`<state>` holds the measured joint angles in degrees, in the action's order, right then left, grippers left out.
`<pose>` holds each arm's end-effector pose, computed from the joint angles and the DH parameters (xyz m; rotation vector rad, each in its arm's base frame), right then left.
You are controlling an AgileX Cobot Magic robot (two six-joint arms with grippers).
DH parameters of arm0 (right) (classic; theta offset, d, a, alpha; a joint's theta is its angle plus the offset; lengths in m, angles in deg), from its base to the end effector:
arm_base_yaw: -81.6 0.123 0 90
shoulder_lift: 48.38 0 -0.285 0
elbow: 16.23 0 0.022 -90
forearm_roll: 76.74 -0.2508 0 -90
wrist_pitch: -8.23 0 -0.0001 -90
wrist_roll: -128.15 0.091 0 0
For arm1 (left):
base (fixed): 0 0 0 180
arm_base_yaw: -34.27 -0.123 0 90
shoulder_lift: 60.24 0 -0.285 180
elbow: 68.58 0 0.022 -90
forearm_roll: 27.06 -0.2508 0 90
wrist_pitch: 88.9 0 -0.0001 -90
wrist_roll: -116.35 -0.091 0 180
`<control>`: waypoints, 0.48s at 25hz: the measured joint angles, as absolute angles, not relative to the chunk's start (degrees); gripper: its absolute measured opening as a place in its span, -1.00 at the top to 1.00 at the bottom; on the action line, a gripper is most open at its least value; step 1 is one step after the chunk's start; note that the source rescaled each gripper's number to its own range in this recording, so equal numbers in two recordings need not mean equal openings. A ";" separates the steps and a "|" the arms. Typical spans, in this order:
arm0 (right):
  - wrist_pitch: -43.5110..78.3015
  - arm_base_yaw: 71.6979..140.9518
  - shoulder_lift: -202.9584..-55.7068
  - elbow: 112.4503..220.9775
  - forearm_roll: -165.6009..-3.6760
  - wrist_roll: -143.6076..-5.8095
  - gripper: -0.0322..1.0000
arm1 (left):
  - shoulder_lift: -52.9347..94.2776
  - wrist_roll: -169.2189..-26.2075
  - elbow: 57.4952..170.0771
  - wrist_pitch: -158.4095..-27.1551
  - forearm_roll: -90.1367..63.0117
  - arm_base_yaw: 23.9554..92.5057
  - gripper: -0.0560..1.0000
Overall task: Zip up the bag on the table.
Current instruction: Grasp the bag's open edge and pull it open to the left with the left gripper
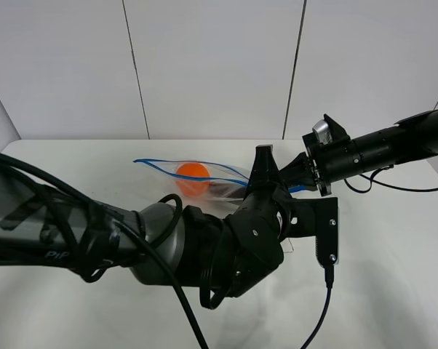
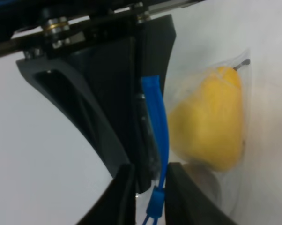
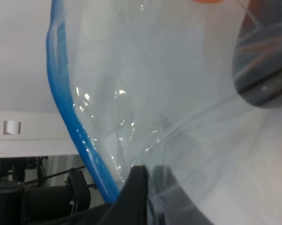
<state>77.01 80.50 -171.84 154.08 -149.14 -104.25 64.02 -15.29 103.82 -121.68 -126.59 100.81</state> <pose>0.3631 0.0739 0.1641 -0.1767 2.5315 1.5345 0.2136 -0.3699 0.1626 1.6577 1.3276 0.4761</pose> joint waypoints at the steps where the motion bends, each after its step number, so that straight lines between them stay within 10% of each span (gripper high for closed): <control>1: 77.01 80.50 -171.84 154.08 -149.14 -104.25 0.94 | 64.02 -15.65 103.82 -121.68 -126.59 100.81 0.66; 12: 77.01 80.69 -171.84 154.08 -148.88 -104.25 0.94 | 64.02 -24.23 103.83 -120.64 -121.91 100.81 0.89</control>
<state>77.01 80.69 -171.84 154.08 -148.88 -104.25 64.02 -24.23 103.83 -120.64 -121.91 100.81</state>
